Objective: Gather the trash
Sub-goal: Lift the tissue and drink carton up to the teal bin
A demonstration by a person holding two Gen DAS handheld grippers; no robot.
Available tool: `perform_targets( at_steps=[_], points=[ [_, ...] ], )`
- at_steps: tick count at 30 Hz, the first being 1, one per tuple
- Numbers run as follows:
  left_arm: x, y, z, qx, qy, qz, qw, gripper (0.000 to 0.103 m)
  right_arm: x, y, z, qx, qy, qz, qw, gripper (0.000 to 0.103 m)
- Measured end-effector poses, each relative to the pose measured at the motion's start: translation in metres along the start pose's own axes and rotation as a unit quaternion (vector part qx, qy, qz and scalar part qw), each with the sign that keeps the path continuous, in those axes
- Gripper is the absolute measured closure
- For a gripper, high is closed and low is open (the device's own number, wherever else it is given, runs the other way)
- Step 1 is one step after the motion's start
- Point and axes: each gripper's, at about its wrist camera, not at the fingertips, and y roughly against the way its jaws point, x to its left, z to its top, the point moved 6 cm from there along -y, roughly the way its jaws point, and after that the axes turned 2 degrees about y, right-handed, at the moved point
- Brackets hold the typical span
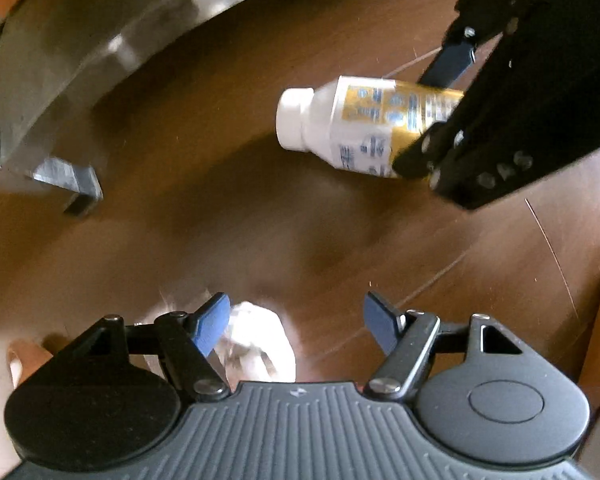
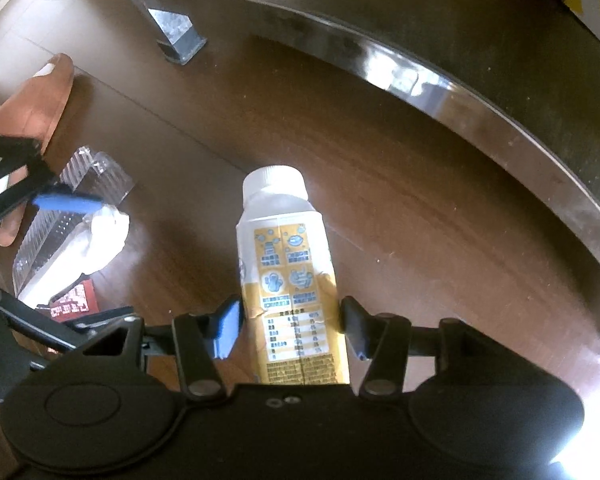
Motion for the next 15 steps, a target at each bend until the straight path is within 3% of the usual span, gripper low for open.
perform_targets(
  at_steps=[8, 15],
  points=[
    [0.026, -0.021, -0.017, 0.044, 0.018, 0.023, 0.9986, 0.031, 0.000, -0.002, -0.001, -0.001, -0.004, 0.001, 1.000, 0.051],
    [0.044, -0.034, -0.025, 0.067, 0.067, 0.000, 0.9955, 0.053, -0.001, -0.006, -0.003, 0.001, -0.005, -0.001, 1.000, 0.051]
  ],
)
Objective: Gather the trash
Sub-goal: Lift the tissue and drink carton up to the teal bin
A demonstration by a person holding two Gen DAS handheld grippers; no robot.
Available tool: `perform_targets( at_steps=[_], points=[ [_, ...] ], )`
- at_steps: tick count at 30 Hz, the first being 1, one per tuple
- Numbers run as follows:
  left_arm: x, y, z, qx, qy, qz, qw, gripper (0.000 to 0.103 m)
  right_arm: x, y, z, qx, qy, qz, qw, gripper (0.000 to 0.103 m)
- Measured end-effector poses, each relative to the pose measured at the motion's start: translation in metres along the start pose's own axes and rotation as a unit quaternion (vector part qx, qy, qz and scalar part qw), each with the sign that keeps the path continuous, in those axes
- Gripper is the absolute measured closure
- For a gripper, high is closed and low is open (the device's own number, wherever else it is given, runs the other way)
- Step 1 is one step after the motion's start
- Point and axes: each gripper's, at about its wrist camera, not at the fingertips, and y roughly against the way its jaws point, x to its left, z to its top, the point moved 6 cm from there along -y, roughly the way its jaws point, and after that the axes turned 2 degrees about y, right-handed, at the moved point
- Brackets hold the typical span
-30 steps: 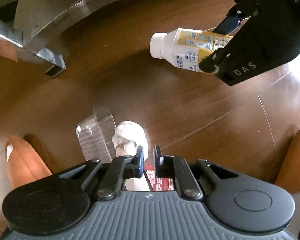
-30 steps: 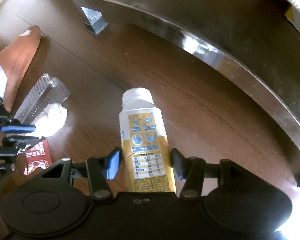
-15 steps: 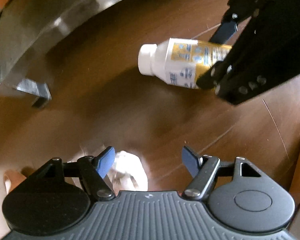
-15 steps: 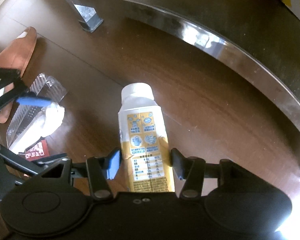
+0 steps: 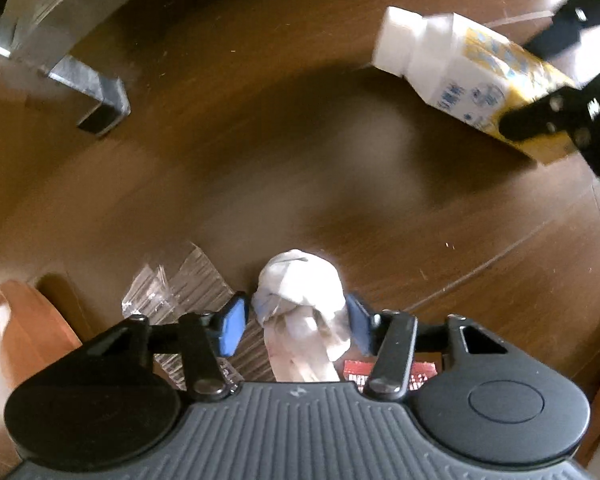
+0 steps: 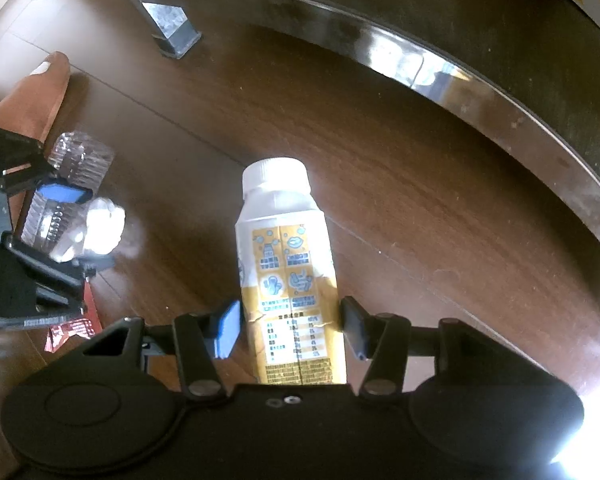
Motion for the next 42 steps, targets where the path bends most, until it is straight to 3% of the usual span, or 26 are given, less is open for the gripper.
perform_targets(
  at_steps=[3, 6, 12, 18, 25, 34, 42],
  points=[
    [0.008, 0.000, 0.002, -0.001, 0.015, -0.007, 0.9999, 0.068, 0.000, 0.000, 0.001, -0.001, 0.001, -0.002, 1.000, 0.052],
    [0.020, -0.002, 0.004, 0.004, 0.039, -0.020, 0.9990, 0.075, 0.002, 0.000, 0.002, 0.000, 0.000, -0.012, 1.000, 0.053],
    [0.038, 0.018, 0.008, 0.000, 0.061, -0.018, 0.9980, 0.077, 0.003, 0.019, 0.008, 0.006, -0.027, -0.013, 1.000, 0.054],
    [0.046, 0.072, 0.010, -0.021, 0.083, -0.029, 0.9959, 0.077, 0.016, 0.082, 0.010, -0.007, -0.043, 0.009, 0.999, 0.055],
    [0.053, 0.164, 0.012, -0.082, 0.105, -0.041, 0.9903, 0.077, 0.035, 0.186, 0.015, -0.057, -0.049, -0.005, 0.997, 0.055],
    [0.078, 0.299, -0.014, -0.186, 0.142, -0.055, 0.9707, 0.077, 0.085, 0.326, 0.021, -0.150, -0.043, -0.051, 0.986, 0.055],
    [0.094, 0.419, -0.048, -0.295, 0.141, -0.052, 0.9436, 0.077, 0.134, 0.441, 0.012, -0.245, -0.026, -0.113, 0.963, 0.055]
  ],
)
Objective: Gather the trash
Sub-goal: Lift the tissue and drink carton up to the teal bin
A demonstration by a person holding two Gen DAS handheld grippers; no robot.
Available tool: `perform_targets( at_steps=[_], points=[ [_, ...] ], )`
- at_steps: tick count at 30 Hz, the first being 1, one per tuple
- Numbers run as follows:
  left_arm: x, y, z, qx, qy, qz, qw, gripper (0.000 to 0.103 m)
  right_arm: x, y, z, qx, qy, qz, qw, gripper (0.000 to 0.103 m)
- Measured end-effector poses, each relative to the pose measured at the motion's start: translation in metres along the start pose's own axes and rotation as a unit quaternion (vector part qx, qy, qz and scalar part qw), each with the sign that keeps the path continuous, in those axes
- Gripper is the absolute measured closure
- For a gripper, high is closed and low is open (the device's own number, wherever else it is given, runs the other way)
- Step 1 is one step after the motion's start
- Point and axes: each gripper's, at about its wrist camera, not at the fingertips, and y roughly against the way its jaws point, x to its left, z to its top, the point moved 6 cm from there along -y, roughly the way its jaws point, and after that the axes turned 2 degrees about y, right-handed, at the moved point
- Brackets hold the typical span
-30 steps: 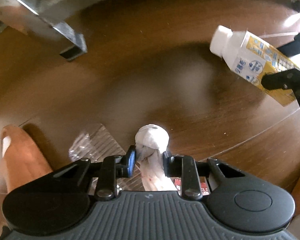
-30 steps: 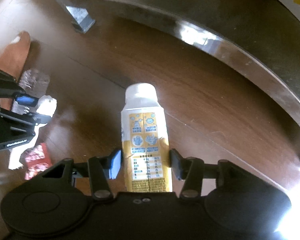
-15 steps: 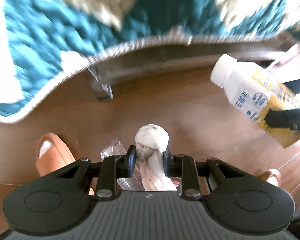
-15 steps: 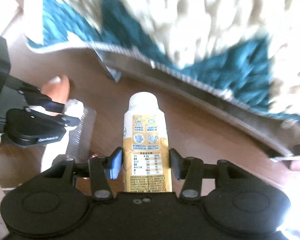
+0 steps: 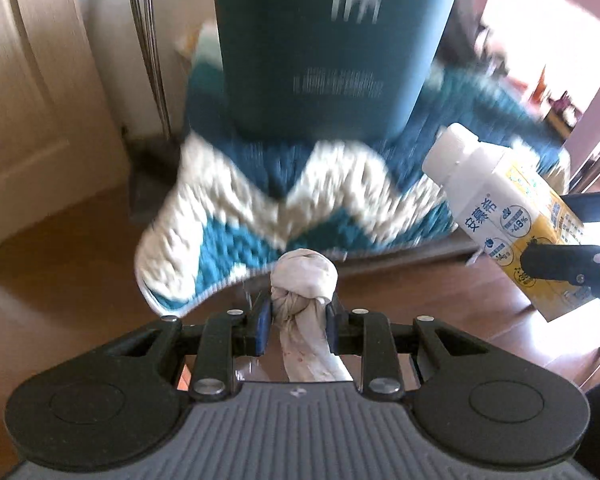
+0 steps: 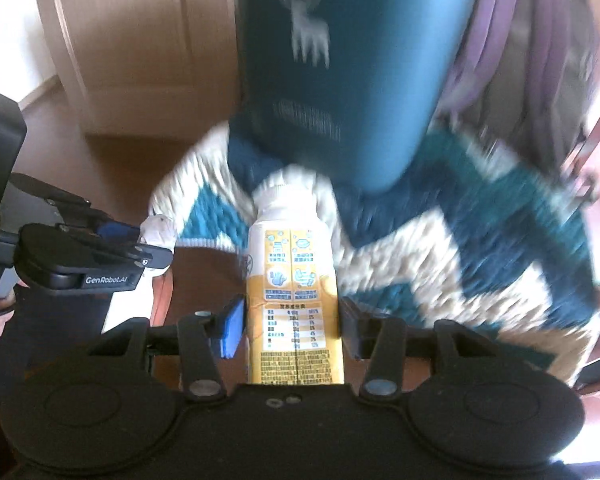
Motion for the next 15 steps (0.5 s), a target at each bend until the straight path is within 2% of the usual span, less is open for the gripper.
perform_targets(
  at_steps=[7, 15],
  points=[
    [-0.002, 0.077, 0.043, -0.085, 0.000, -0.006, 0.9964, 0.077, 0.013, 0.077, 0.039, -0.069, 0.030, -0.040, 0.996, 0.055],
    [0.003, 0.145, 0.110, -0.177, -0.002, 0.000, 0.9842, 0.077, 0.012, 0.130, 0.082, -0.141, 0.031, -0.072, 0.987, 0.055]
  ],
)
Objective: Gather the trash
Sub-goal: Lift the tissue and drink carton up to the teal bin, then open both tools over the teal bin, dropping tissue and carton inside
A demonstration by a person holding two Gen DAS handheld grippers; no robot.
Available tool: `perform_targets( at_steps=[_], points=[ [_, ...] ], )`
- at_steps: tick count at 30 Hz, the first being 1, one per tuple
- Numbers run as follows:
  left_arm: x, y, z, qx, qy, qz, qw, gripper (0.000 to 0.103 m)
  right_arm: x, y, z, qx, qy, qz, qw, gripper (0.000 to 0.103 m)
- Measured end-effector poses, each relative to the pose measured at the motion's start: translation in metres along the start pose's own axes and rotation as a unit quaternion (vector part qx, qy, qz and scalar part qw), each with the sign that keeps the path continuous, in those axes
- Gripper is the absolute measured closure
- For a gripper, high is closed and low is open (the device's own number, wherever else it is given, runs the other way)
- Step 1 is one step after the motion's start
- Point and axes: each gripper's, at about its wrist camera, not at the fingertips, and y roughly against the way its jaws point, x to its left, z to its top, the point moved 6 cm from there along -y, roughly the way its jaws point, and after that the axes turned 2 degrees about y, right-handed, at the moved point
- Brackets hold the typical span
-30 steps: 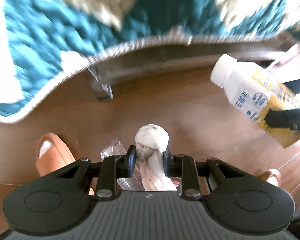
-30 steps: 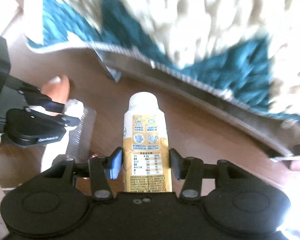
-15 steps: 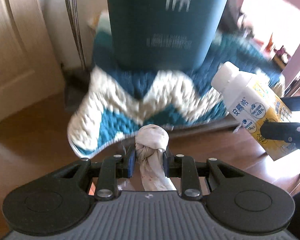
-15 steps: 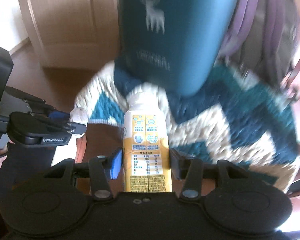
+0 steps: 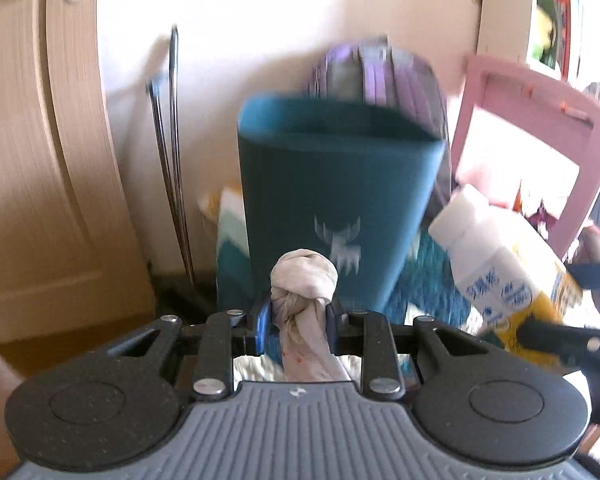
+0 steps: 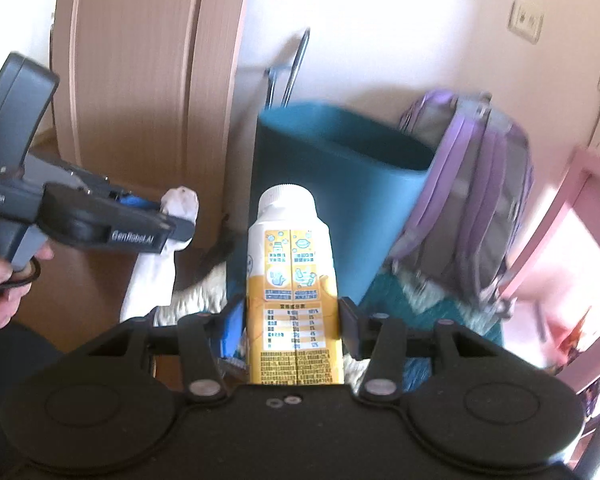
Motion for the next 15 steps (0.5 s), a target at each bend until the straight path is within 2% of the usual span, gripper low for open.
perform_targets(
  at_steps=[8, 15],
  points=[
    [-0.008, 0.034, 0.091, -0.077, -0.007, -0.012, 0.9969, 0.077, -0.025, 0.016, 0.055, -0.061, -0.009, -0.033, 0.998, 0.055],
    [-0.021, 0.032, 0.155, -0.117, -0.021, -0.012, 0.9929, 0.077, -0.059, -0.003, 0.100, -0.091, -0.047, -0.064, 0.993, 0.055]
  ],
)
